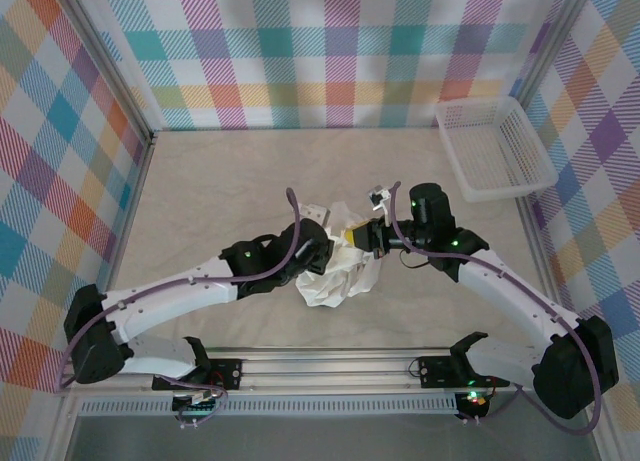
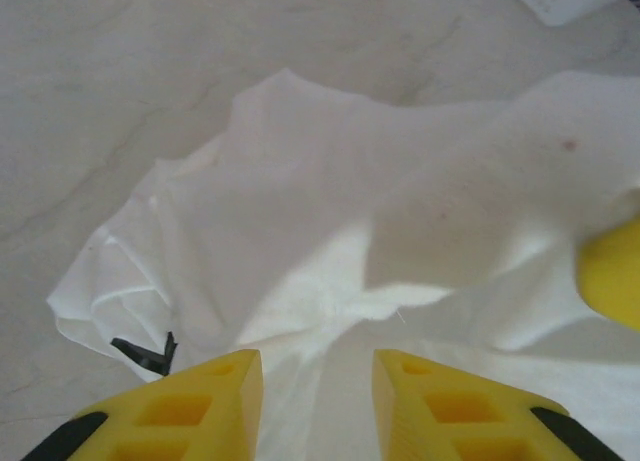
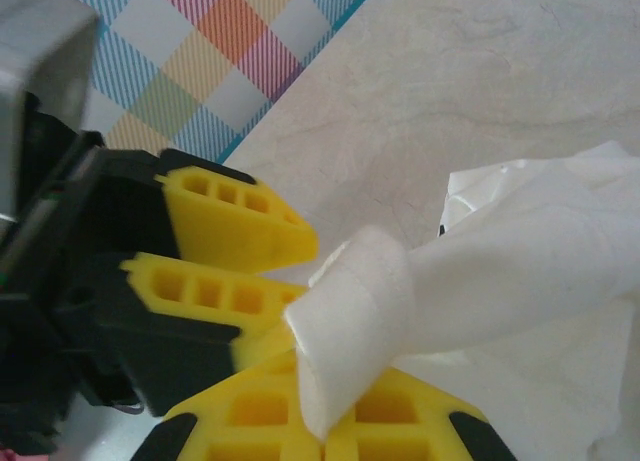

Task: Fold the inside-out t-shirt
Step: Turn the T-shirt inside out at the center of the table.

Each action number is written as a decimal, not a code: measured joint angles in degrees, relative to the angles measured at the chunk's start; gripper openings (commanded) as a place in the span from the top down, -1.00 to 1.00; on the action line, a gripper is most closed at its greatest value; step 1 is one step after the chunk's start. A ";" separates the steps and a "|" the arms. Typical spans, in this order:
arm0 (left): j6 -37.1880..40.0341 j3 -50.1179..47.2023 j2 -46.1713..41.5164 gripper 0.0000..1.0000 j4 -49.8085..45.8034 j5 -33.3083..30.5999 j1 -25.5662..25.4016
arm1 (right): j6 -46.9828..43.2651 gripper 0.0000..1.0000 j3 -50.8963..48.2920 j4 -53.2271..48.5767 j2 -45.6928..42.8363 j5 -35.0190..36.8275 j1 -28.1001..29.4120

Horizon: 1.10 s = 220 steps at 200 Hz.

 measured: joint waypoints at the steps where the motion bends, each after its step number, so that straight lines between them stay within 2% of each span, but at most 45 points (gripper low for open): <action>1: -0.15 0.00 0.20 0.24 0.20 0.17 0.00 | 0.02 0.98 0.00 -0.02 0.00 0.00 0.00; 21: -1.44 0.00 2.43 -0.01 4.09 4.24 0.74 | 0.22 0.98 0.00 -0.37 0.00 0.00 0.00; 48: -2.38 0.22 5.22 -0.10 6.60 7.67 1.95 | 0.68 0.98 0.02 -0.63 0.04 1.05 -0.59; 81: -0.96 0.98 8.98 -0.11 7.45 5.70 2.51 | 1.55 0.98 0.02 -0.50 0.37 1.97 -0.83; 122: 2.34 1.99 13.31 0.29 9.44 -0.35 4.52 | 1.95 0.98 0.02 -0.70 0.48 1.07 -0.52; 149: 3.61 2.29 13.81 0.58 10.64 -1.05 6.86 | 1.90 0.99 0.02 -1.40 0.48 1.09 -0.31; 177: 5.33 2.32 12.04 0.72 12.85 4.92 7.58 | 1.90 0.99 0.11 -3.17 0.50 3.26 -0.31; 205: 7.34 2.21 7.13 1.00 14.64 13.35 7.67 | 1.92 0.99 1.40 -6.78 1.81 8.79 -0.31; 220: 8.24 2.21 4.55 1.00 14.62 16.76 7.89 | 1.92 0.98 2.54 -8.59 3.23 11.69 -0.31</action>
